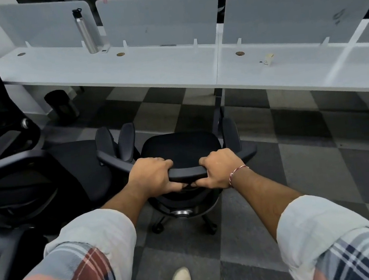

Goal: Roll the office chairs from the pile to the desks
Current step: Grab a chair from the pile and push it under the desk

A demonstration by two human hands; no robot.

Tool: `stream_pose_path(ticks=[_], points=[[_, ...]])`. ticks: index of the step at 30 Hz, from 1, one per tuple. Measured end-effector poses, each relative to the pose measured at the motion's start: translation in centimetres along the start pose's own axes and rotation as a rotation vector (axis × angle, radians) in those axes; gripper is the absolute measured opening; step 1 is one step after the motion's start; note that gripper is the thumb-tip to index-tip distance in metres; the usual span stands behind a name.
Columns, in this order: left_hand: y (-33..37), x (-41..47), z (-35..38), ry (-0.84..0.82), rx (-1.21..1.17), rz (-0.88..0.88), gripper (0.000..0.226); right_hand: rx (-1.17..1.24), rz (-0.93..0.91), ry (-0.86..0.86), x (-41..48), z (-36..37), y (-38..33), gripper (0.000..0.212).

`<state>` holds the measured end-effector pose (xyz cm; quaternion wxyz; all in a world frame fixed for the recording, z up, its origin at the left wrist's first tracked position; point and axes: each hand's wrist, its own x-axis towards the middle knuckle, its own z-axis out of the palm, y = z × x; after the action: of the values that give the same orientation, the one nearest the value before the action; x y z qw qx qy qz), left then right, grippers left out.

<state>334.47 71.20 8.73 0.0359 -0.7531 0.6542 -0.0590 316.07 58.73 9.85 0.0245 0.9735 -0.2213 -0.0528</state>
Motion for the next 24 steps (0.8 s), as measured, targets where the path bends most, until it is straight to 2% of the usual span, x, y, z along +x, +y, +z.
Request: stream_pose_path(ticks=[13,24], points=[[10.5,-7.0,-1.5,0.016,-0.024,0.073,0.069,-0.001,0.073,0.017,-13.8,1.4,-0.4,0.055],[13.2,-11.5,-1.8,0.032,-0.022,0.262,0.064,0.011,0.287,0.036,-22.5,1.9,-6.0,0.054]])
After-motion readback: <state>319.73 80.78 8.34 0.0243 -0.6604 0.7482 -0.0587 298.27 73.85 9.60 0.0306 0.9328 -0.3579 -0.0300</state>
